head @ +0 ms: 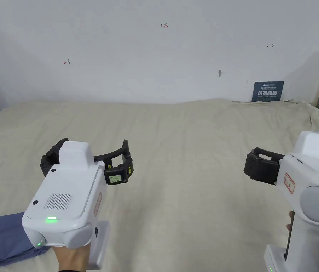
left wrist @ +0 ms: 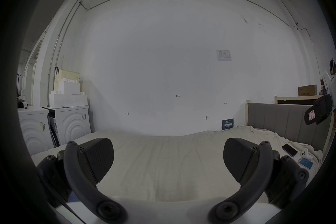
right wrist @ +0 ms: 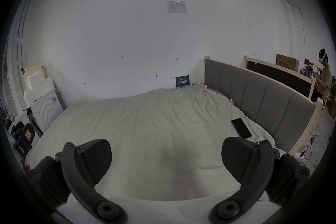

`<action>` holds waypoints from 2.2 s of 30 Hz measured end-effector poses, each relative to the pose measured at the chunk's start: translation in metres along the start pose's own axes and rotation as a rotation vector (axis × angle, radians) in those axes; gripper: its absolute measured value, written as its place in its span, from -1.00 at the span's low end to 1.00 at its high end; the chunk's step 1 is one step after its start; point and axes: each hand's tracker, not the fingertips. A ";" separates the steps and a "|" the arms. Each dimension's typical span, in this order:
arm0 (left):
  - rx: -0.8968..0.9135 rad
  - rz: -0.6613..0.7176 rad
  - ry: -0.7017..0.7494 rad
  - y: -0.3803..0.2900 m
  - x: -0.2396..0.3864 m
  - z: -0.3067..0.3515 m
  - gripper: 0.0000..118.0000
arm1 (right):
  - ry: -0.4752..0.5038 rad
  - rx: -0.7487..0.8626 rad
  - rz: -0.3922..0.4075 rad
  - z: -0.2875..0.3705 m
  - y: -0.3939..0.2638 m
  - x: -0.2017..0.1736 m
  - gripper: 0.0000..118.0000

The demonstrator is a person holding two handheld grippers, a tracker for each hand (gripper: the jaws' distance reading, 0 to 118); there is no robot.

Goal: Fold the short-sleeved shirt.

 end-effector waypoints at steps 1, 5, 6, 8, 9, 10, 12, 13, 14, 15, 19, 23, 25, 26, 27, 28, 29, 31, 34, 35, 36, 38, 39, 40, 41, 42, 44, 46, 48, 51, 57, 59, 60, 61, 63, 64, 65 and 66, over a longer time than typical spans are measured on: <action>0.002 0.001 -0.001 0.000 0.000 0.000 1.00 | 0.000 0.000 0.007 -0.001 0.000 0.000 1.00; 0.005 -0.005 -0.002 0.000 0.000 0.000 1.00 | 0.004 0.027 0.025 -0.003 -0.002 0.001 1.00; 0.005 -0.005 -0.001 0.000 0.000 0.000 1.00 | 0.008 0.027 0.023 -0.004 -0.003 0.002 1.00; 0.004 -0.002 0.000 0.000 0.000 0.000 1.00 | 0.010 0.022 0.024 -0.006 -0.003 0.003 1.00; 0.006 0.000 0.001 0.000 -0.001 0.001 1.00 | 0.011 0.017 0.024 -0.008 -0.003 0.003 1.00; 0.005 0.003 0.003 0.000 -0.001 0.001 1.00 | 0.013 0.016 0.026 -0.008 -0.003 0.004 1.00; 0.007 0.003 0.001 0.001 -0.001 0.001 1.00 | 0.000 0.027 0.049 -0.006 -0.004 0.003 1.00; 0.007 0.002 0.003 0.001 -0.001 0.001 1.00 | -0.014 0.047 0.079 -0.005 -0.005 0.002 1.00; 0.007 0.001 0.001 0.001 -0.001 0.001 1.00 | 0.001 0.079 0.100 0.001 -0.006 -0.003 1.00; 0.008 0.000 0.001 0.001 -0.001 0.001 1.00 | 0.009 0.095 0.106 0.004 -0.007 -0.005 1.00; 0.010 0.003 0.000 0.001 -0.001 0.001 1.00 | 0.065 0.176 0.112 0.007 -0.009 -0.003 1.00; 0.011 0.002 0.002 0.001 -0.001 0.002 1.00 | 0.084 0.260 0.110 0.007 -0.015 0.001 1.00; 0.012 0.002 0.004 0.000 -0.001 0.002 1.00 | 0.085 0.309 0.121 0.006 -0.018 0.001 1.00; 0.013 0.001 0.004 0.000 -0.001 0.002 1.00 | 0.090 0.339 0.134 0.004 -0.020 0.002 1.00; 0.013 0.001 0.005 0.000 -0.001 0.002 1.00 | 0.091 0.355 0.141 0.004 -0.021 0.002 1.00; 0.014 0.000 0.006 0.000 -0.001 0.002 1.00 | 0.095 0.377 0.147 0.005 -0.023 0.002 1.00; 0.015 -0.001 0.007 0.000 -0.001 0.003 1.00 | 0.087 0.389 0.151 0.005 -0.024 0.002 1.00; 0.013 0.000 0.007 -0.001 -0.001 0.002 1.00 | 0.080 0.401 0.153 0.008 -0.024 -0.002 1.00; 0.013 0.003 0.006 -0.001 0.000 0.002 1.00 | 0.081 0.397 0.152 0.011 -0.023 -0.003 1.00; 0.013 0.002 0.004 -0.001 0.000 0.001 1.00 | 0.083 0.396 0.148 0.012 -0.023 -0.003 1.00; 0.013 0.000 0.004 -0.001 0.000 0.001 1.00 | 0.083 0.396 0.145 0.013 -0.023 -0.003 1.00; 0.011 -0.002 0.003 -0.002 0.000 0.001 1.00 | 0.081 0.396 0.143 0.014 -0.022 -0.003 1.00; 0.011 -0.001 0.005 -0.002 0.000 0.001 1.00 | 0.082 0.396 0.143 0.014 -0.022 -0.003 1.00; 0.012 0.002 0.005 -0.002 0.001 0.001 1.00 | 0.081 0.395 0.144 0.015 -0.022 -0.004 1.00; 0.012 0.005 0.004 -0.002 0.001 0.001 1.00 | 0.081 0.395 0.145 0.016 -0.022 -0.004 1.00; 0.013 0.006 0.004 -0.002 0.001 0.001 1.00 | 0.079 0.396 0.147 0.016 -0.022 -0.004 1.00; 0.015 0.005 0.003 -0.001 0.001 0.001 1.00 | 0.076 0.400 0.151 0.018 -0.022 -0.004 1.00; 0.017 0.007 0.004 0.000 0.002 0.001 1.00 | 0.075 0.408 0.154 0.019 -0.022 -0.005 1.00; 0.018 0.008 0.000 0.001 0.002 0.001 1.00 | 0.075 0.411 0.156 0.020 -0.021 -0.005 1.00; 0.018 0.003 -0.001 0.001 0.002 0.001 1.00 | 0.078 0.414 0.163 0.014 -0.021 0.001 1.00; 0.014 0.003 -0.002 -0.001 0.002 0.001 1.00 | 0.078 0.419 0.167 0.014 -0.021 0.001 1.00; 0.013 0.001 -0.003 -0.001 0.002 0.001 1.00 | 0.078 0.422 0.166 0.015 -0.021 -0.001 1.00; 0.013 0.001 -0.002 -0.001 0.002 0.001 1.00 | 0.078 0.422 0.165 0.015 -0.020 -0.001 1.00; 0.014 0.000 -0.003 -0.001 0.003 0.001 1.00 | 0.079 0.423 0.166 0.016 -0.020 -0.001 1.00; 0.016 0.001 -0.005 0.000 0.003 0.001 1.00 | 0.081 0.425 0.163 0.017 -0.020 -0.002 1.00; 0.016 0.000 -0.004 0.000 0.003 0.001 1.00 | 0.080 0.425 0.162 0.017 -0.019 -0.002 1.00; 0.016 0.000 -0.005 0.000 0.004 0.001 1.00 | 0.081 0.423 0.161 0.017 -0.019 -0.002 1.00; 0.016 -0.001 -0.006 0.000 0.004 0.001 1.00 | 0.082 0.423 0.161 0.016 -0.019 -0.001 1.00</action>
